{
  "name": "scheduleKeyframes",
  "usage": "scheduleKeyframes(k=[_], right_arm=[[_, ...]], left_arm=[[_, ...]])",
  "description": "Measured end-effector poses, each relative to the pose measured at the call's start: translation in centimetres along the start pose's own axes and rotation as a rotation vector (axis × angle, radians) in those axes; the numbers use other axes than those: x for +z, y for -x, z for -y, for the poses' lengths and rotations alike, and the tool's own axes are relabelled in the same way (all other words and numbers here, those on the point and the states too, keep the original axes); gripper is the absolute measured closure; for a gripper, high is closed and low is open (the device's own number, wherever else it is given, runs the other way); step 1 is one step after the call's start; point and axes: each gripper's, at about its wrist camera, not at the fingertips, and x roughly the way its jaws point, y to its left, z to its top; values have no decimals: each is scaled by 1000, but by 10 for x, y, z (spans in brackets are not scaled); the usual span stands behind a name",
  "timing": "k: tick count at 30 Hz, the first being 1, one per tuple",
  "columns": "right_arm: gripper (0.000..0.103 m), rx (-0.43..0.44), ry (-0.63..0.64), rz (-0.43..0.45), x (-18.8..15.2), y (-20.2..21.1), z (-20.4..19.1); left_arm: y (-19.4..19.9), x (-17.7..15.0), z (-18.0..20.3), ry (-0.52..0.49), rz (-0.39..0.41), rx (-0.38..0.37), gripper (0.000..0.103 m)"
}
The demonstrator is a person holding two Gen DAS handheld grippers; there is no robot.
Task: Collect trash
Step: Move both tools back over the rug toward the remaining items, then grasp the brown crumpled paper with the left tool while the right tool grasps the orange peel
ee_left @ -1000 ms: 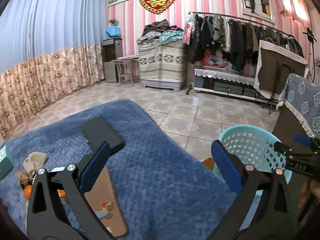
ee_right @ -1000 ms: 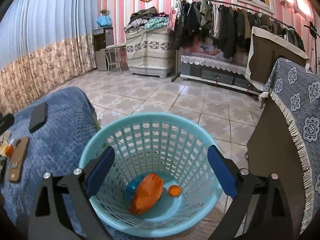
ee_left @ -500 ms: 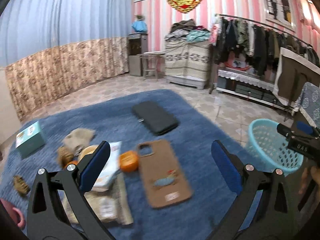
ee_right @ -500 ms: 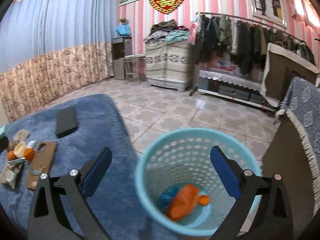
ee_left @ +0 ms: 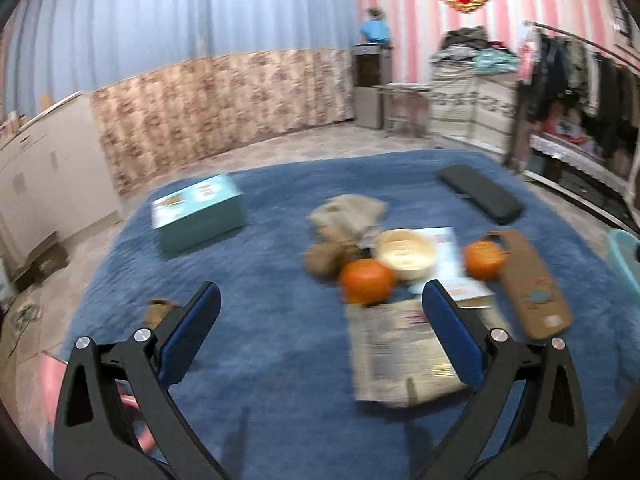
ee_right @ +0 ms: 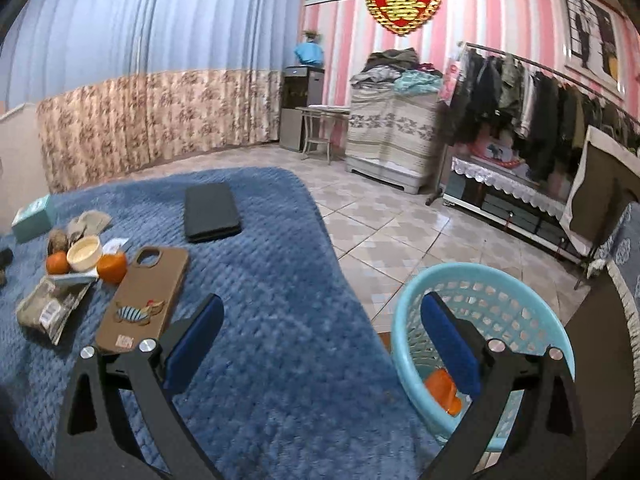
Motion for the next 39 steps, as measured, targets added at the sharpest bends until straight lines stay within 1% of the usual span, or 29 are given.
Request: scheduleKeyframes(k=[2,3,5,10,13,15,17,21,23,25,27,29,33,36,39], right_arm=[[6,3,12,-5,-1,0,-3],[6,5,16,-7,-1,0,-4],[6,8,18,-12,-1,-1,-6],[6,15,19,-23,-2,-4,-10],[6,17,19,-28,-2,-5,-12],[6,24,17,-31,-2,-6,-14],[6,23,25,-33,-2,-7,-16],[6,27,31,-38,-3,-9,-20],[6,33,29,-42,-4,-11,-22],[6,41,28,-47,-5,-12,-26],[6,48,31,-48,-5,-12,-29],[6,64,39,-48,-5,-12,-37],[6,107,56,-55,-5,-15,-52],[6,145,78,-59,-1,-19,-69],[6,189,103,-65,3,-25,-92]], left_arm=[[-5,1,-23,19,-1,48,11],[-7,2,-31,26,-5,69,12],[-12,2,-46,38,-25,109,17],[-30,3,-67,51,-101,155,26],[-42,0,-77,76,-147,162,26],[-53,-3,-84,103,-181,162,29],[-60,-7,-87,104,-202,167,37],[-69,-10,-90,69,-228,197,44],[-73,-11,-90,56,-239,203,55],[-74,-12,-89,40,-246,215,61],[-75,-13,-89,33,-242,209,61],[-74,-13,-90,31,-234,203,65],[-71,-13,-91,40,-214,182,66],[-70,-12,-93,61,-195,142,66],[-68,-7,-86,89,-167,83,66]])
